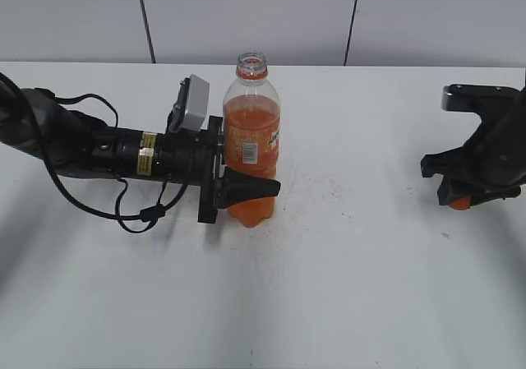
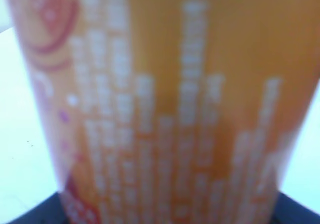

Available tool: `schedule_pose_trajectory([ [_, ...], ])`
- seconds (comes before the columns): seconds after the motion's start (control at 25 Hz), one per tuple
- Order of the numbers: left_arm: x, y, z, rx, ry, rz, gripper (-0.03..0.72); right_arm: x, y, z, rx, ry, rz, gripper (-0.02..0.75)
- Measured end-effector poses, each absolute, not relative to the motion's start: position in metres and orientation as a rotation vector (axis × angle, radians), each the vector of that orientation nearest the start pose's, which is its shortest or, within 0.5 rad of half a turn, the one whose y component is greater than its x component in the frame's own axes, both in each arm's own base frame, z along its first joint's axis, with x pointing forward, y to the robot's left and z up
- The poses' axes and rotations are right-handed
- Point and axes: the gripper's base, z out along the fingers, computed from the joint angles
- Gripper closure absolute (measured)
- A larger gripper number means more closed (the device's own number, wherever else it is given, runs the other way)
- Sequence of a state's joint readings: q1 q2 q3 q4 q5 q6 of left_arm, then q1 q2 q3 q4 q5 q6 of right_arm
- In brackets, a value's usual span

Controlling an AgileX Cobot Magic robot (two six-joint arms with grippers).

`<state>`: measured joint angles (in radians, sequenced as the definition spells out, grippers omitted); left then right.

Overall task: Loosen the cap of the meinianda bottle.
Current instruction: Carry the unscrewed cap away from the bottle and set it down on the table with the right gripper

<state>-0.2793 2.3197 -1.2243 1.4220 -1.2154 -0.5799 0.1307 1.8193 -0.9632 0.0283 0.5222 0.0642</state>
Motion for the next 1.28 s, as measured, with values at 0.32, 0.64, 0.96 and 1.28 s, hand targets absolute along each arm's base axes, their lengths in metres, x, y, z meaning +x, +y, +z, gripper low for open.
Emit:
schedule_pose_trajectory([
  [0.32, 0.362, -0.191, 0.083, 1.336, 1.398, -1.077, 0.292, 0.329, 0.045, 0.125, -0.048, 2.882, 0.070, 0.465],
  [0.64, 0.362, -0.191, 0.083, 1.336, 1.398, -1.077, 0.292, 0.329, 0.045, 0.117, -0.048, 2.904, 0.066, 0.465],
  [0.96, 0.362, -0.191, 0.083, 1.336, 1.398, -1.077, 0.292, 0.329, 0.045, 0.117, -0.038, 2.903, 0.072, 0.259],
  [1.28, 0.362, -0.192, 0.083, 1.334, 1.398, -1.077, 0.279, 0.329, 0.048, 0.117, 0.058, 2.905, 0.136, 0.218],
])
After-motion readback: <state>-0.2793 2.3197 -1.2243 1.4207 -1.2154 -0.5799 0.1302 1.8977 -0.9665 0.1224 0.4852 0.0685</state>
